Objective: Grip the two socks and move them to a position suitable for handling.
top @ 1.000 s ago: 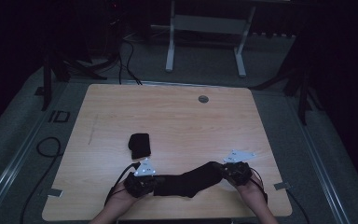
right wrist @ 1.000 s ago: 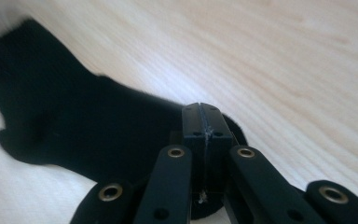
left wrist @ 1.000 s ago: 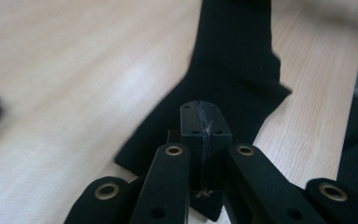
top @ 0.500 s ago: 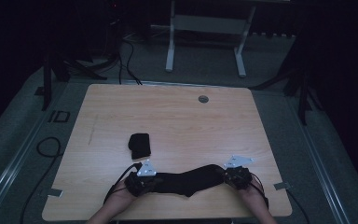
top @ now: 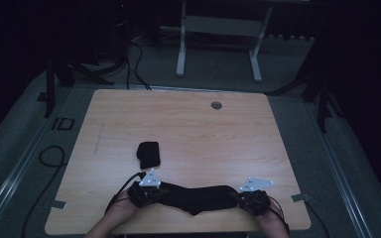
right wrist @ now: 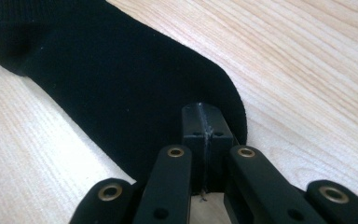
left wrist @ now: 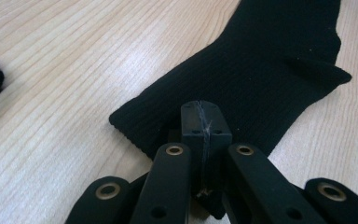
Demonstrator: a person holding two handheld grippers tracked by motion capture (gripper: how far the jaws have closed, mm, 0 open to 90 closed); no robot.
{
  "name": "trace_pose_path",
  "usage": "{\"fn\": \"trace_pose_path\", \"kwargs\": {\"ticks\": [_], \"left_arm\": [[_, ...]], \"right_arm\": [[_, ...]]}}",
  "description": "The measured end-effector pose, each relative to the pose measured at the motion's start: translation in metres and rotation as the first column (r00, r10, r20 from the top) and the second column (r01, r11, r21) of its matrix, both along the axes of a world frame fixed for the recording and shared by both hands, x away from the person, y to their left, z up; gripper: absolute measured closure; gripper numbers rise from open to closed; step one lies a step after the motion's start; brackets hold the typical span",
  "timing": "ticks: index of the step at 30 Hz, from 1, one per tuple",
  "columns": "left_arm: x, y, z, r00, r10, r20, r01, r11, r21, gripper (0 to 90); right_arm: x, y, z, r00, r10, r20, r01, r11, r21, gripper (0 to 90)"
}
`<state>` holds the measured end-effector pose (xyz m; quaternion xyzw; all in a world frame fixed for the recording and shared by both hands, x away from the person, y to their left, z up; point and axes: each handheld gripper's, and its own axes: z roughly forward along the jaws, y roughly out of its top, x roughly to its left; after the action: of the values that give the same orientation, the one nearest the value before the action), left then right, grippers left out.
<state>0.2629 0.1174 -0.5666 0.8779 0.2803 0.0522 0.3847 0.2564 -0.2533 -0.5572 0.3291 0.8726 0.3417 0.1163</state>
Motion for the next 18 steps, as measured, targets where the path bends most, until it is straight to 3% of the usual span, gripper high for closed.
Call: {"fn": "trace_pose_path", "kwargs": {"ticks": [4,10,12,15,18], "left_arm": [[-0.001,0.001,0.001,1.0000,-0.003,-0.006,0.003,1.0000,0.007,90.0],[-0.002,0.003,0.002,0.9998,0.007,-0.020,-0.007,0.9998,-0.019,89.9],[-0.004,0.006,0.006,0.9998,0.019,0.003,-0.019,0.9989,-0.042,86.3],[-0.009,0.017,0.013,0.9980,0.049,0.040,-0.046,0.9956,-0.081,74.0],[-0.014,0.033,0.019,0.9894,0.112,0.093,-0.100,0.9874,-0.123,66.4]], "right_arm": [[0.001,0.001,0.000,1.0000,0.004,-0.007,-0.004,1.000,0.002,89.5],[0.003,0.002,0.004,0.9994,0.001,-0.036,0.000,1.000,0.026,88.0],[0.002,0.006,0.013,0.9998,0.014,-0.014,-0.014,0.999,0.042,86.2],[0.005,0.016,0.030,0.9976,0.055,0.041,-0.058,0.996,0.068,83.7],[0.017,0.032,0.045,0.9899,0.115,0.083,-0.122,0.988,0.092,75.4]]}}
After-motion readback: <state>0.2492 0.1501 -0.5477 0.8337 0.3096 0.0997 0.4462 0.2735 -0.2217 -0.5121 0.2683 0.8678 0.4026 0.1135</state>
